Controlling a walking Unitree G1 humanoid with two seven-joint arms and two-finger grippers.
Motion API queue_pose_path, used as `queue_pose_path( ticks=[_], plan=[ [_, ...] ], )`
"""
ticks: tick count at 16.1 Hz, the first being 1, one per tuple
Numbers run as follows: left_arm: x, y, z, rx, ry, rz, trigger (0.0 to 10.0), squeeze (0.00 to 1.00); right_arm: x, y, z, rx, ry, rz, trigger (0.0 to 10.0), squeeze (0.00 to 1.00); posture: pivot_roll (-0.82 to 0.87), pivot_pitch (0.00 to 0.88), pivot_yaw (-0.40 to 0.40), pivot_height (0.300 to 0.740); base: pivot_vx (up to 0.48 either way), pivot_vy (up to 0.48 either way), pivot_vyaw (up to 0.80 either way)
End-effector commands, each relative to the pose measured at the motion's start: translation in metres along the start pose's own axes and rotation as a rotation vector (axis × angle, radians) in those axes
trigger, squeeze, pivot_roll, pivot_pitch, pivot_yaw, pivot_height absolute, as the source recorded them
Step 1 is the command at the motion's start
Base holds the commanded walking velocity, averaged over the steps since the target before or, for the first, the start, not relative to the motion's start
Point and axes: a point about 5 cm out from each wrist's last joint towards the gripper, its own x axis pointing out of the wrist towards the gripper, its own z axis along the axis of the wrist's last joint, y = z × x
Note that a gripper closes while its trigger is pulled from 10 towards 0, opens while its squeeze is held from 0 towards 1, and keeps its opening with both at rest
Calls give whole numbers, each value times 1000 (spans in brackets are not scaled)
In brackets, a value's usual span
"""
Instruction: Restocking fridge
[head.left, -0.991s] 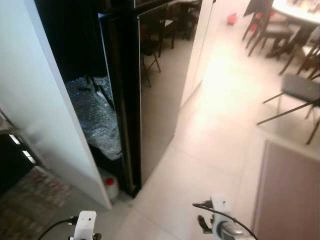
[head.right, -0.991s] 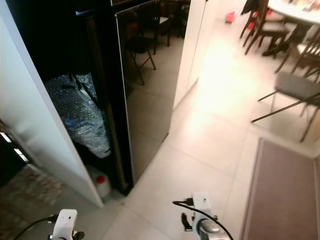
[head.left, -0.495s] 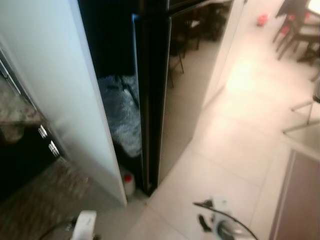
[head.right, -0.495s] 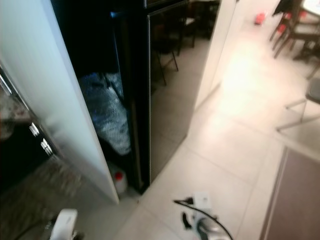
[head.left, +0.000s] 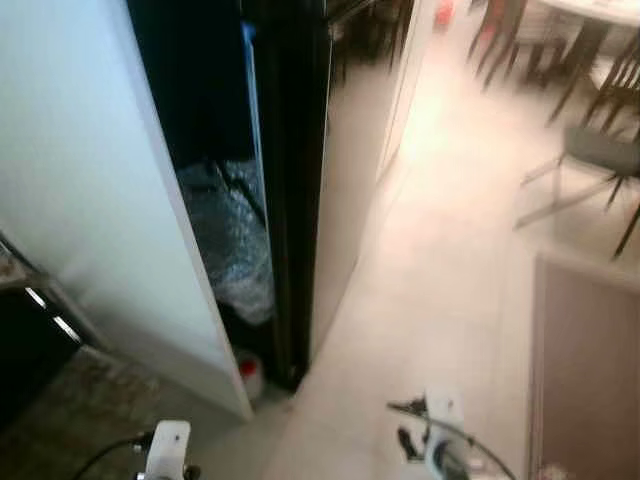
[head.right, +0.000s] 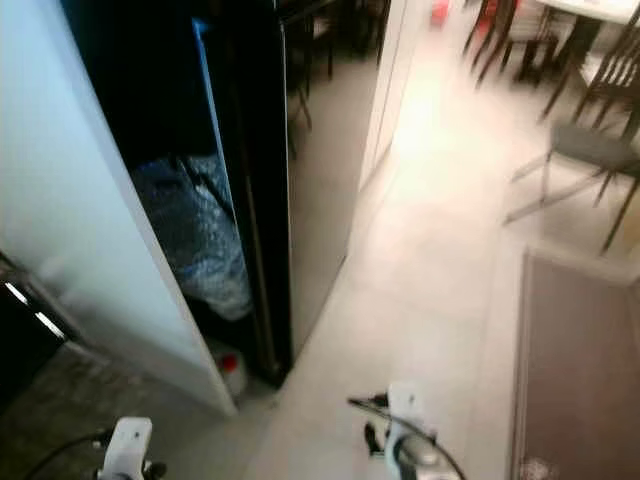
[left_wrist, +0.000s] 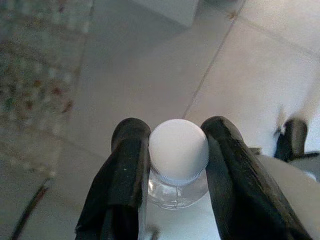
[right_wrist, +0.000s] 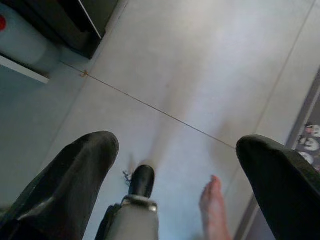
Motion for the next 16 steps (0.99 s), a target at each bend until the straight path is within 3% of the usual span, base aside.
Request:
queue_pose_path(
  ticks=[1, 5, 8, 16],
  plan=[
    [0, -1, -2, -6, 12, 0, 10000, 0, -1, -4, -5, 13, 11, -13, 10000, 0, 88, 0, -16, 740, 0, 277, 0],
    [0, 0, -2, -8, 10, -1, 10000, 0, -1, -4, -5, 5, 16, -22, 10000, 0, 88, 0, -16, 740, 0, 273, 0],
    [0, -1, -2, -8, 11, -2, 10000, 0, -1, -4, -6, -3, 22, -25, 10000, 0, 86, 0, -15, 740, 0, 273, -800],
    [0, -1, -2, -14, 10, -4, 10000, 0, -1, -5, -4, 6, -1, -35, 10000, 0, 88, 0, -19, 740, 0, 273, 0]
  ],
)
